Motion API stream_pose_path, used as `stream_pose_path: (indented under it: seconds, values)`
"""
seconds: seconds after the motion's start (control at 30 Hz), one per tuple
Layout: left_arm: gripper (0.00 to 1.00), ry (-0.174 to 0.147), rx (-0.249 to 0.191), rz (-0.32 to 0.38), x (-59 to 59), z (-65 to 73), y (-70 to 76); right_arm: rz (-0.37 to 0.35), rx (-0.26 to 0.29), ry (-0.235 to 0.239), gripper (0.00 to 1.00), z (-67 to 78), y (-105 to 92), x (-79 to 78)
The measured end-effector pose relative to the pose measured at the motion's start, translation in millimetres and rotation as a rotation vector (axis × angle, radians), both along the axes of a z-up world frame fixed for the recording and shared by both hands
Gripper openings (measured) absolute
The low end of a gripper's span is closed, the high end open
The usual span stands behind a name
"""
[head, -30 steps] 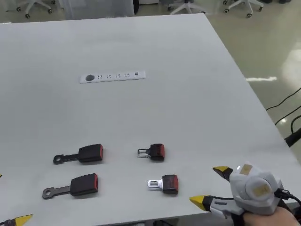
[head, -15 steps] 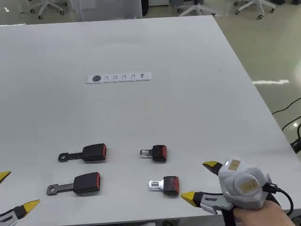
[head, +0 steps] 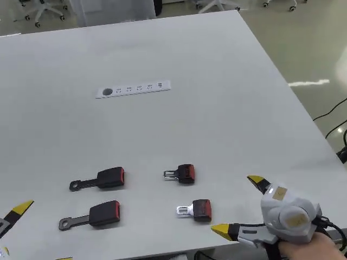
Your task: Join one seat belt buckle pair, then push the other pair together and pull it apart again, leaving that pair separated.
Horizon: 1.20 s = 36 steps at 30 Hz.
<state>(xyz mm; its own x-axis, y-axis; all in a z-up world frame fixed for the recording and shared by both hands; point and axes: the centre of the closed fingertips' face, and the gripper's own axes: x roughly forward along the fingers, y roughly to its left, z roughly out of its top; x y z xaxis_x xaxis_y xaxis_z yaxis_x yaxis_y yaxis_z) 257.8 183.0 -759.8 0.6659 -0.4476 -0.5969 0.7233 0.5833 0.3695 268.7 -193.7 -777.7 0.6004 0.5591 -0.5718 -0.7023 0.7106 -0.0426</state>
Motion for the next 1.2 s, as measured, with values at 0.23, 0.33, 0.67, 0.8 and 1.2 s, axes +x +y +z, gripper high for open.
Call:
stream_pose_path:
  seconds: [0.23, 0.33, 0.67, 0.8, 1.2]
  values:
    - [1.0, -0.024, -0.055, 0.026, 16.6, 13.3, 17.0, 0.052, -0.03, -0.006, 1.0, -0.7, 15.6, 6.1]
    - [1.0, 0.012, -0.126, 0.017, 18.8, 15.4, 20.7, 0.078, -0.06, 0.015, 1.0, -3.1, 20.6, 3.7]
    - [0.94, 0.047, -0.058, 0.003, 12.6, -9.7, 29.1, 0.069, -0.063, 0.027, 1.0, 5.5, 33.5, 5.9]
    - [0.95, 0.023, -0.052, -0.014, 14.8, -7.0, 27.4, 0.067, -0.073, 0.03, 1.0, 2.9, 34.0, 11.1]
    - [0.94, -0.011, 0.088, -0.149, 5.9, -14.9, 20.9, 0.041, -0.037, 0.011, 1.0, 3.5, 20.8, 17.8]
